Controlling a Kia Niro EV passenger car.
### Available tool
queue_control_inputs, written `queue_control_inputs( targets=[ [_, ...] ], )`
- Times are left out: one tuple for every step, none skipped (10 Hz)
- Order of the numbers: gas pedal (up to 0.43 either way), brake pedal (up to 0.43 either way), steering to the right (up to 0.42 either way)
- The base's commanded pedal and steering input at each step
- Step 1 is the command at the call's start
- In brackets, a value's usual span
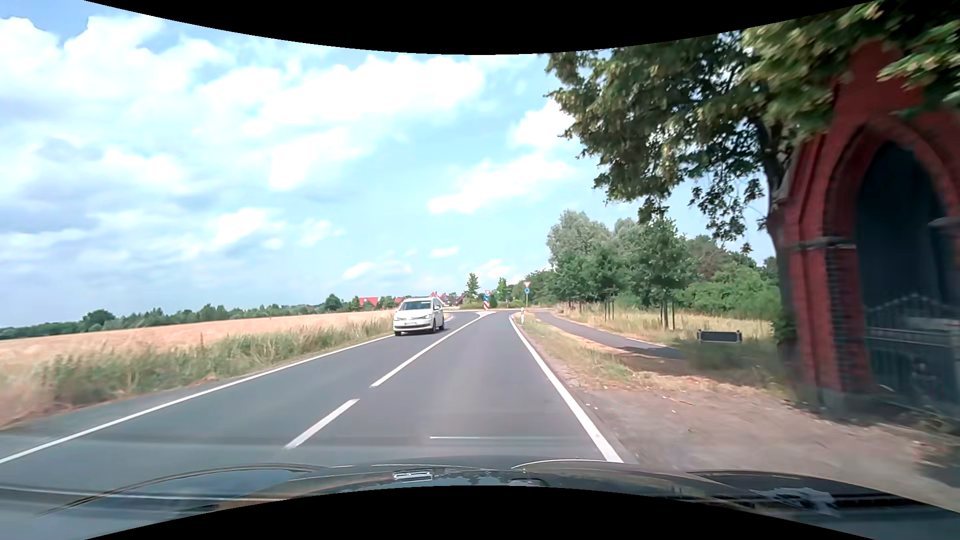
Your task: Follow the waypoints while adhering to traffic rules and regulations
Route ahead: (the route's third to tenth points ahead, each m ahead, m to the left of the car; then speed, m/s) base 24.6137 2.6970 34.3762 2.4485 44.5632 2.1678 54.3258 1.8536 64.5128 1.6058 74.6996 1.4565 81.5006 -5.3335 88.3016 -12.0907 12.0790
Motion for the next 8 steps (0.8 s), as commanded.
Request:
queue_control_inputs(
  targets=[
    [0.138, 0.000, 0.000],
    [0.138, 0.000, 0.000],
    [0.138, 0.000, 0.000],
    [0.138, 0.000, 0.000],
    [0.138, 0.000, 0.000],
    [0.138, 0.000, -0.001],
    [0.138, 0.000, 0.000],
    [0.138, 0.000, 0.000]
  ],
)
